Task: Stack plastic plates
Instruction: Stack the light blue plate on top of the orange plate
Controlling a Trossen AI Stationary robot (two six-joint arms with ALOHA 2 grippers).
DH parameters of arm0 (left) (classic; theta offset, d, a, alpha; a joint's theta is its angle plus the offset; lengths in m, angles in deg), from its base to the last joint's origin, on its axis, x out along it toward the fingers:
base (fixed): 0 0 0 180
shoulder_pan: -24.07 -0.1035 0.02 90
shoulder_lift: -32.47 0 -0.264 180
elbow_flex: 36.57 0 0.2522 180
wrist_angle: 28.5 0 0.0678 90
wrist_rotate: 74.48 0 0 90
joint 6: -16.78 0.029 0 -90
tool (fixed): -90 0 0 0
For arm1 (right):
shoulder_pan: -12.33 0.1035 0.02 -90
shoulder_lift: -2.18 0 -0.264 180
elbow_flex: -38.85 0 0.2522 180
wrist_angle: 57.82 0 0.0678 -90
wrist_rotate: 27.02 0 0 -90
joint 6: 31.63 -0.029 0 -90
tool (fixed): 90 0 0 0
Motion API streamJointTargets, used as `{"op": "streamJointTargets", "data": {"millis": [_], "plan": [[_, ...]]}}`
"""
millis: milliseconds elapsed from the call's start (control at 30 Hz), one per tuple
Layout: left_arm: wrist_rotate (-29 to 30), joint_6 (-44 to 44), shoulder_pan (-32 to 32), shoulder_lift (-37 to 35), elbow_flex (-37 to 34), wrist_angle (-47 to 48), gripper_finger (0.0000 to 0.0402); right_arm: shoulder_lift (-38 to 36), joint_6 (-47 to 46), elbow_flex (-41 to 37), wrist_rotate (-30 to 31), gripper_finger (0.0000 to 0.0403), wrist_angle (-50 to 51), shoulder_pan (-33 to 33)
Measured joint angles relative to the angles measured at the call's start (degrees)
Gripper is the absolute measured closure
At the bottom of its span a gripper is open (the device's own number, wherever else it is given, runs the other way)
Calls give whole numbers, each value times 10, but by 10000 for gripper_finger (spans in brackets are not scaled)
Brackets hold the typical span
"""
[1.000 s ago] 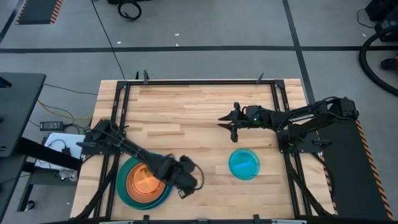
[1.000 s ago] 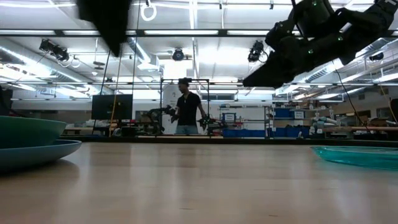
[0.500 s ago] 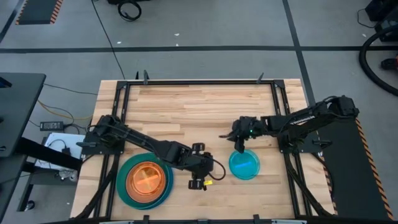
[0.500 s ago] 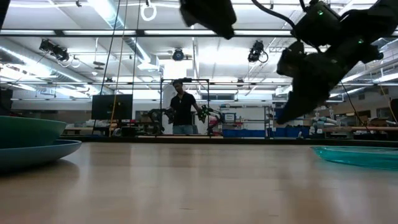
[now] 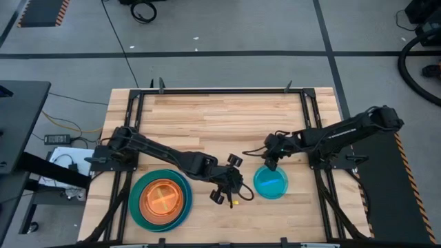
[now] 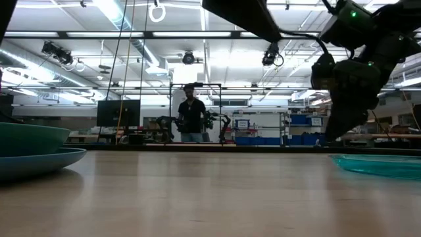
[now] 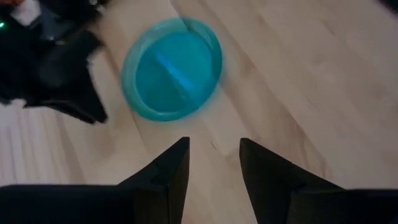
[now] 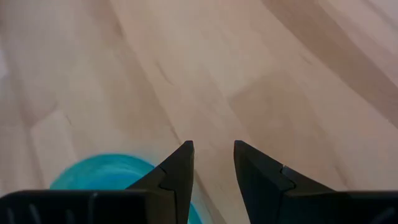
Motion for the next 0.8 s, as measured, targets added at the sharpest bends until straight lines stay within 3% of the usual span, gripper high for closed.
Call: {"op": "streamJointTargets", "data": {"millis": [333,567,800], "plan": [[-6,161,1,75,0,-44,253,-44,-47,50,-44,278,150,-51],[-5,283,-14,130,0,-137,253,-69,-34,104,-49,278,235,-85],[-3,343,-24,167,1,-216,253,-80,-30,126,-42,278,283,-96]]}}
